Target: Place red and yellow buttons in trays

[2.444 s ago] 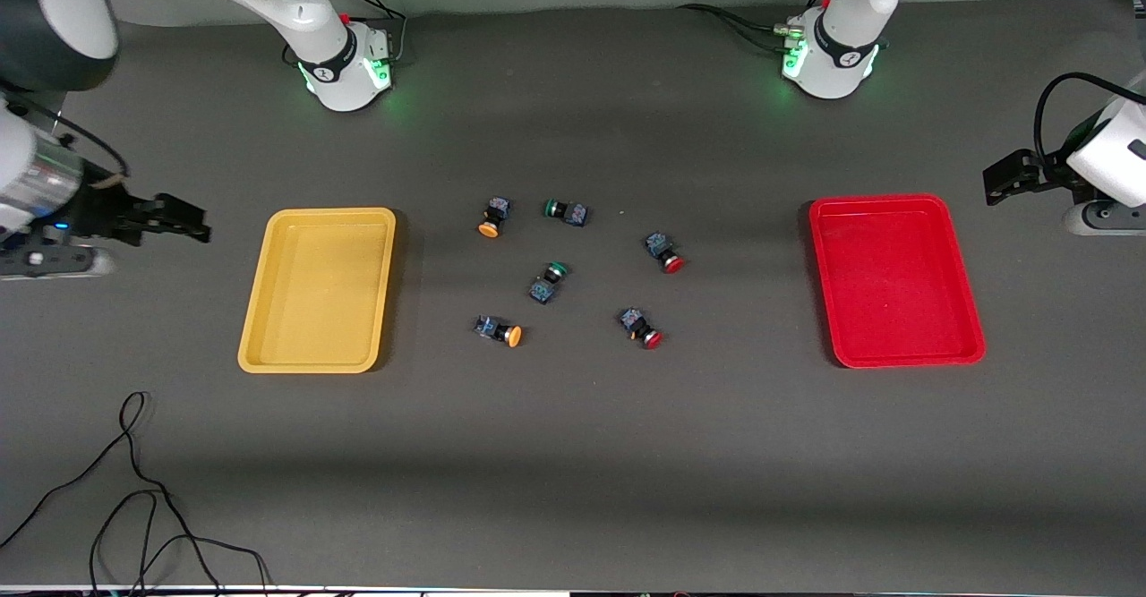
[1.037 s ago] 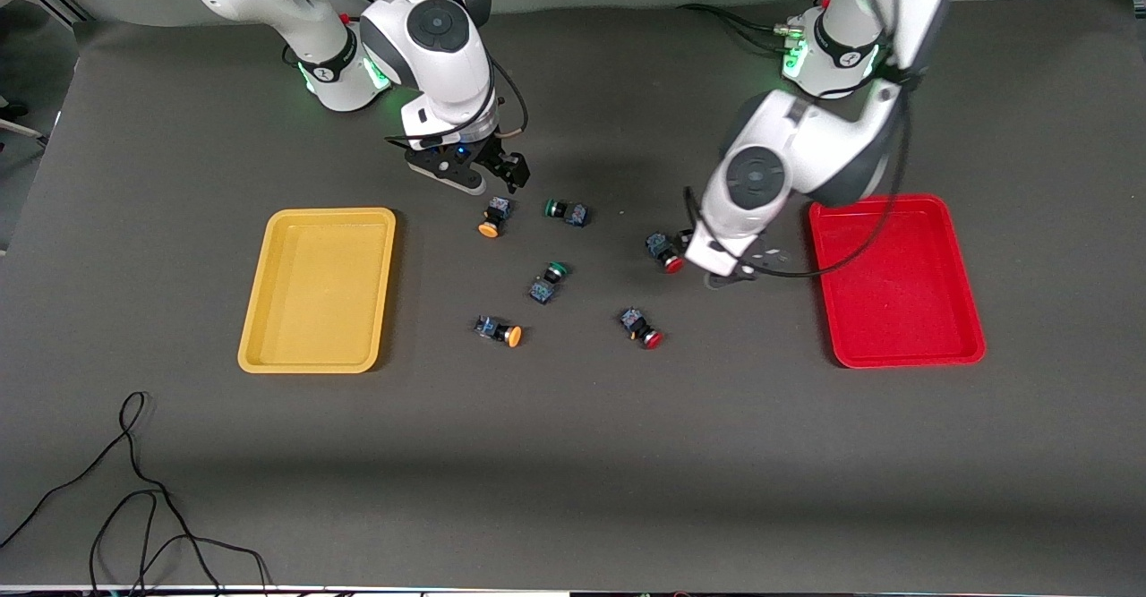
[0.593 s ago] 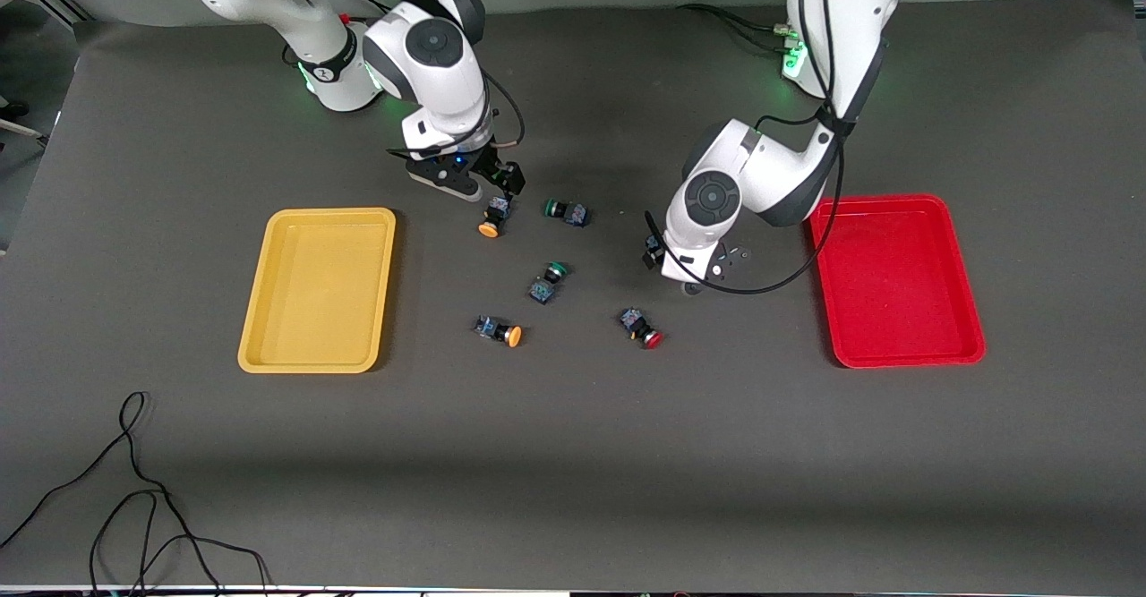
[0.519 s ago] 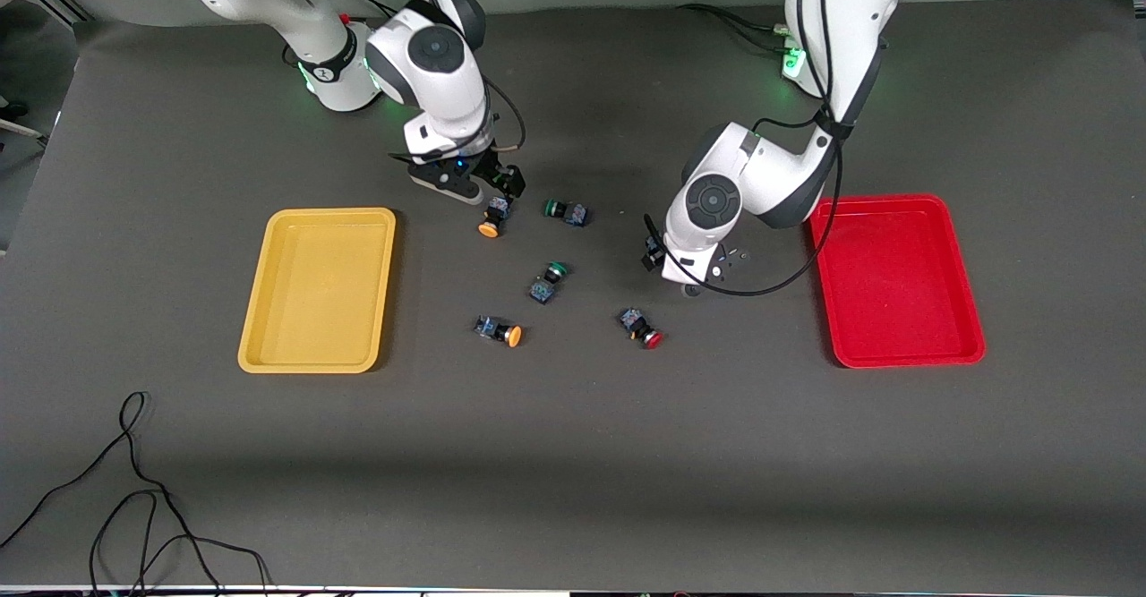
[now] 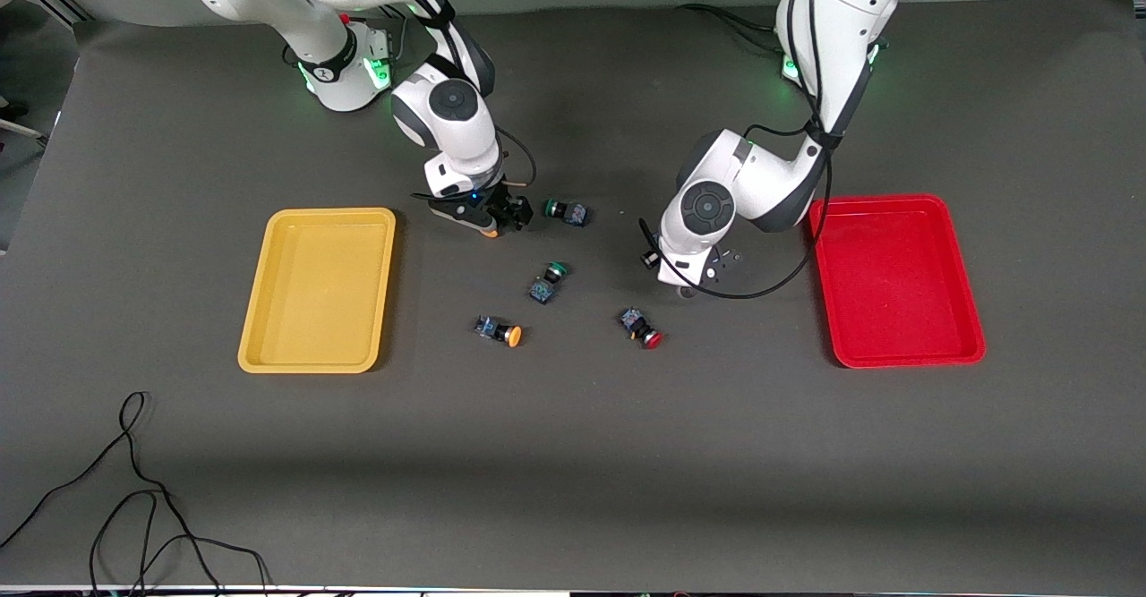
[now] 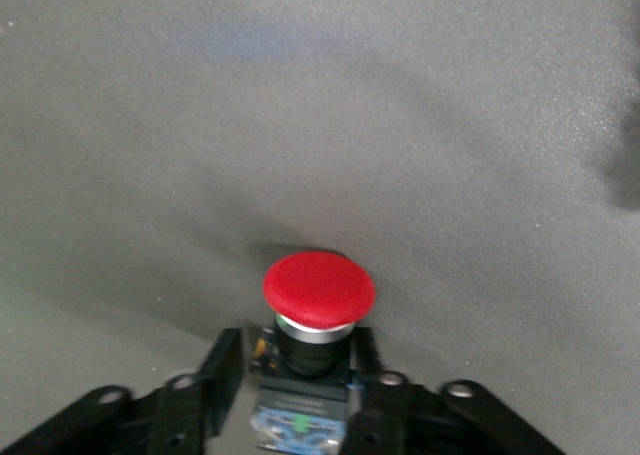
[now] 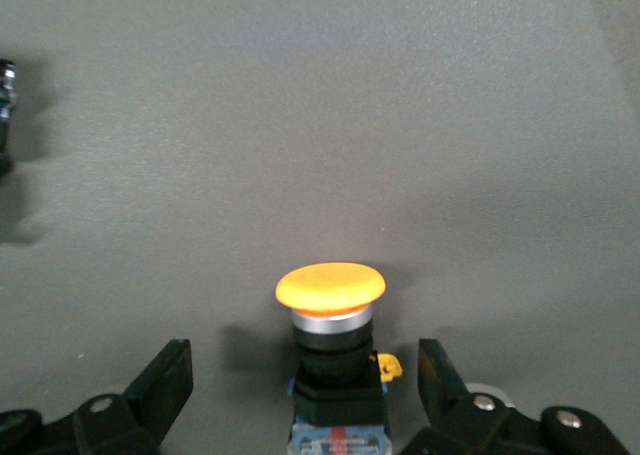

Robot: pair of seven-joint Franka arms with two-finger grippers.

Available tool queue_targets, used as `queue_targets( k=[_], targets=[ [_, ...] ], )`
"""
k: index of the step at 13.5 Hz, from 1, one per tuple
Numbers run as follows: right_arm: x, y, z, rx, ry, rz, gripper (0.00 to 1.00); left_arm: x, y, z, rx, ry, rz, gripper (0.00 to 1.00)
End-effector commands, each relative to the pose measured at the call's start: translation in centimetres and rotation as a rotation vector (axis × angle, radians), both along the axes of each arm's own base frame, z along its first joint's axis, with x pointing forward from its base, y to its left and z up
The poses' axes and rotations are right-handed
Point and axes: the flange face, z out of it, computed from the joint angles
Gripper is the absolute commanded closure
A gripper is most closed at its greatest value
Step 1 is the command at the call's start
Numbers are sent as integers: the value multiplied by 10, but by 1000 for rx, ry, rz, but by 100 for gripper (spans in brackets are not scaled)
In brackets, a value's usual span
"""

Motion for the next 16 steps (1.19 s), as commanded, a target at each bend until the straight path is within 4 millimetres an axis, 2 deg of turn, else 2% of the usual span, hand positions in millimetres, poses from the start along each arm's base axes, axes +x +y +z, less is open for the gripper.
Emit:
queue_targets(
  k=[1,2,3,5,6,7,9,10,11,12,14,15,16],
  targets=[
    [4,3,5,2,-21,11,38,3,-8,6,-2,-4,49,100],
    [5,2,6,1,-20,9,67,8,-10,17,-1,-8,69,100],
    [6,2,6,0,-20,12,83,11,-12,34,5,0,64,100],
    [8,1,7,-1,-20,18,85,24,-3,75,44,55,30,100],
    [10,0,9,0,-23,26,86,33,8,97,69,81,1,100],
    [13,0,14,5,-30,32,86,39,22,117,96,86,-49,100],
    [22,0,34,-12,-22,35,86,47,65,151,110,107,-162,100],
    [28,5,52,-24,-14,51,86,51,89,159,116,127,-220,100],
    [32,8,74,-43,2,70,86,59,123,167,128,138,-261,100],
    [38,12,102,-59,14,112,86,63,159,167,112,153,-288,100],
    [59,16,164,-82,39,197,86,72,235,153,41,180,-363,100],
    [74,17,195,-100,58,239,86,74,263,143,30,184,-386,100],
    [83,21,223,-119,83,288,86,71,283,131,48,181,-419,100]
  ],
)
